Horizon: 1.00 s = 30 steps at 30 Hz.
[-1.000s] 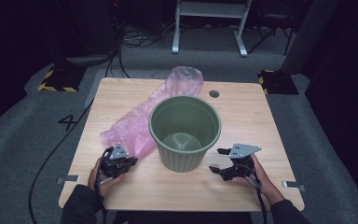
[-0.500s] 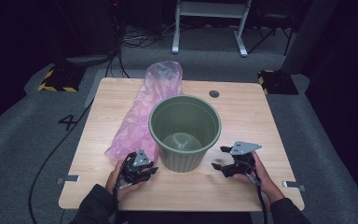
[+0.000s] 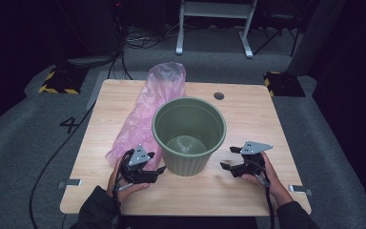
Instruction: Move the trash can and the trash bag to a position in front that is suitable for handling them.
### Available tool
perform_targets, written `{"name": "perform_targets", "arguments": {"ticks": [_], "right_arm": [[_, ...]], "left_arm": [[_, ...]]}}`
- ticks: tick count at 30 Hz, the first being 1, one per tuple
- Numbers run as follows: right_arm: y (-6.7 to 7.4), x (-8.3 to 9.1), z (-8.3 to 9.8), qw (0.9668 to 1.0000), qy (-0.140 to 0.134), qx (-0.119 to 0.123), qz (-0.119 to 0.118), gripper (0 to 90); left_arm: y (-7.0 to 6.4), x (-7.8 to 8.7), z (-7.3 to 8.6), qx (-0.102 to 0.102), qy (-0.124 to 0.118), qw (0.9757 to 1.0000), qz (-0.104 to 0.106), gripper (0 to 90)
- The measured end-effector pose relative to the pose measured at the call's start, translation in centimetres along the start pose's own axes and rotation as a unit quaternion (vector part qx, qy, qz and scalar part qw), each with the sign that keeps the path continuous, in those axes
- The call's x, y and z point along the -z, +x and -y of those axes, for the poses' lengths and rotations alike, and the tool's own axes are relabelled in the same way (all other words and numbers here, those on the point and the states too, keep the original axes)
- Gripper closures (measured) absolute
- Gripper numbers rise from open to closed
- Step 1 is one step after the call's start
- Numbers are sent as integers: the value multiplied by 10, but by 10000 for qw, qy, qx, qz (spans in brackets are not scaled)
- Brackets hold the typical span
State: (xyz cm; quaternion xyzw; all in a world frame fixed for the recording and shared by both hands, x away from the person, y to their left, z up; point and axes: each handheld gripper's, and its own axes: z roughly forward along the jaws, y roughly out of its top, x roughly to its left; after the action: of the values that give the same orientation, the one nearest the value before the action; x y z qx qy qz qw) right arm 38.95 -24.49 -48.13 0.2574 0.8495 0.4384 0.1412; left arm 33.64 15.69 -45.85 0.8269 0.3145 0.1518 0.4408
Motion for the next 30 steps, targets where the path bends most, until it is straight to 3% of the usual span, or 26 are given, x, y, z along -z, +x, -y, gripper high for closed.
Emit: {"name": "perform_targets", "arguments": {"ticks": [4,6,10,20,30], "right_arm": [[-2,2,0,10000,-20,5,-17,211],[-2,2,1,10000,-21,-5,-36,209],[-4,4,3,10000,4,-22,-73,199],[-6,6,4,10000,-13,-49,-55,194],[-8,6,5,10000,25,-52,-7,192]], "left_arm": [[0,-10,-13,-103,-83,9996,232,313],[-1,-13,-15,-141,-73,9996,223,306],[0,-25,-24,-86,-126,9993,353,301],[-7,-56,-40,-229,-160,9989,377,312],[-8,-78,-51,-248,-66,9988,406,313]]}}
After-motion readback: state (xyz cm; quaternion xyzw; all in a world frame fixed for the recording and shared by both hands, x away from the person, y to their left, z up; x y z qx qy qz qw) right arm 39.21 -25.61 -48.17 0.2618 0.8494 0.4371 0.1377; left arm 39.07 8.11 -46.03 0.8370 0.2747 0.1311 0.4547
